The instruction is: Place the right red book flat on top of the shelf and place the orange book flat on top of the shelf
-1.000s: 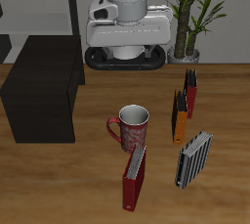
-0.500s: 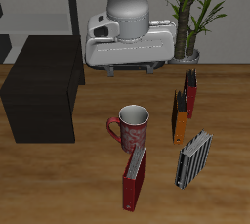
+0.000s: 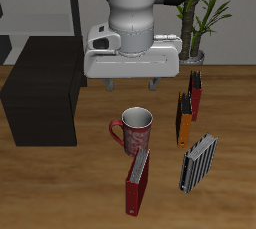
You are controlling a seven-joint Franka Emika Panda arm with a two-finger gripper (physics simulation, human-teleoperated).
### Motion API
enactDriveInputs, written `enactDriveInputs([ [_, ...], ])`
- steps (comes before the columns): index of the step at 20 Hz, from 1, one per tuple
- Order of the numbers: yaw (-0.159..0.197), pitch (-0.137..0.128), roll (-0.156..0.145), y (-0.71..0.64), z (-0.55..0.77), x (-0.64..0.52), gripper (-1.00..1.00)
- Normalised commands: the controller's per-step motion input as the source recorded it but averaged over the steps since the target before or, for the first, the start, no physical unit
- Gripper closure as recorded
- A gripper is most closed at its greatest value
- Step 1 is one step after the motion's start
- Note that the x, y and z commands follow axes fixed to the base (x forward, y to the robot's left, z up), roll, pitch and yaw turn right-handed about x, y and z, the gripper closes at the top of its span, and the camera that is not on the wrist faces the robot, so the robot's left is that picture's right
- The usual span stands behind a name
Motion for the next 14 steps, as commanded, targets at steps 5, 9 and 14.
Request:
enactDriveInputs([
  [5, -0.025, -0.007, -0.010, 0.05, -0.09, 0.23, -1.00],
  [9, -0.051, -0.006, -0.014, 0.04, -0.08, 0.24, -1.00],
  [14, -0.041, -0.034, 0.009, 0.13, -0.07, 0.29, -1.00],
])
